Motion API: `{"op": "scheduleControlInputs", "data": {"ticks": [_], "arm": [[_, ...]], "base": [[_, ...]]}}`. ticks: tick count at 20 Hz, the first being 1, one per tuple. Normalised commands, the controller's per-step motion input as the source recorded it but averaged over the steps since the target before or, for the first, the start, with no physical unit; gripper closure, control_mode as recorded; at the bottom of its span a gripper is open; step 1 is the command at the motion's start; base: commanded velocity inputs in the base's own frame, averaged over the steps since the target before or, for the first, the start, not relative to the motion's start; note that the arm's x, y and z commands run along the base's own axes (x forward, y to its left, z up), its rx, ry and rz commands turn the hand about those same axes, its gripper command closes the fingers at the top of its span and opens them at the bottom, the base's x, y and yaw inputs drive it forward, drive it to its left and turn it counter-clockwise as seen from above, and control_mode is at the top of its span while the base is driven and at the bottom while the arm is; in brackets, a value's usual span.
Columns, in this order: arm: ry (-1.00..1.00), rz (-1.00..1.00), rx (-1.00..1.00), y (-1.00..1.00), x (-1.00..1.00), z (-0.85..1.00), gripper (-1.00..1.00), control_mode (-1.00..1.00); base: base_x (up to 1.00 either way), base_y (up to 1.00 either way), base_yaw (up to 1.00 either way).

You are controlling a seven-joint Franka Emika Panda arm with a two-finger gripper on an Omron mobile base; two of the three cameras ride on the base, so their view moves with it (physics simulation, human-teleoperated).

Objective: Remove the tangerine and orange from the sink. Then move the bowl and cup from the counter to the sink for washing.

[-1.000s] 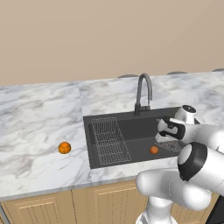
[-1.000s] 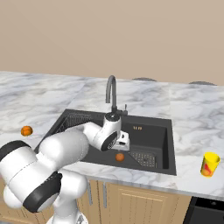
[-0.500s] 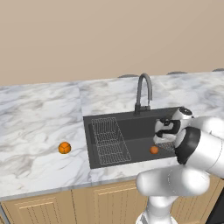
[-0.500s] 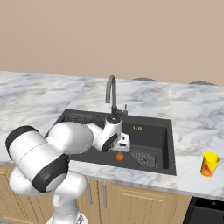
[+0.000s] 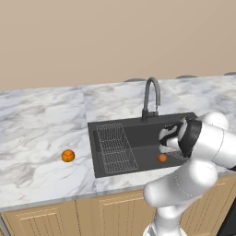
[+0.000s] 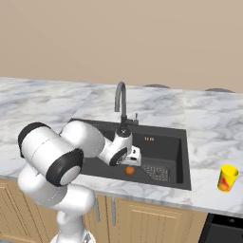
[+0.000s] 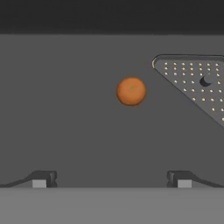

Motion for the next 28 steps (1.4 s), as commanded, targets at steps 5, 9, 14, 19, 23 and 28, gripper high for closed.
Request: {"op": "scheduleControlInputs", "data": {"ticks": [5, 9, 14, 19, 23, 28], "arm": [[0.00, 0.00, 0.00, -0.02, 0.22, -0.20, -1.00, -1.00], [0.00, 0.00, 0.00, -0.06, 0.23, -0.22, -1.00, -1.00], [0.00, 0.00, 0.00, -0.10, 0.15, -0.21, -1.00, -1.00], [0.00, 0.00, 0.00, -0.05, 0.20, -0.21, -1.00, -1.00], [0.00, 0.00, 0.00, -0.01, 0.22, -0.21, -1.00, -1.00], [0.00, 0.00, 0.00, -0.02, 0.22, -0.23, -1.00, -1.00]], "base": [[0.00, 0.00, 0.00], [0.00, 0.00, 0.00], [0.00, 0.00, 0.00], [0.00, 0.00, 0.00], [0.00, 0.00, 0.00], [0.00, 0.00, 0.00]]}}
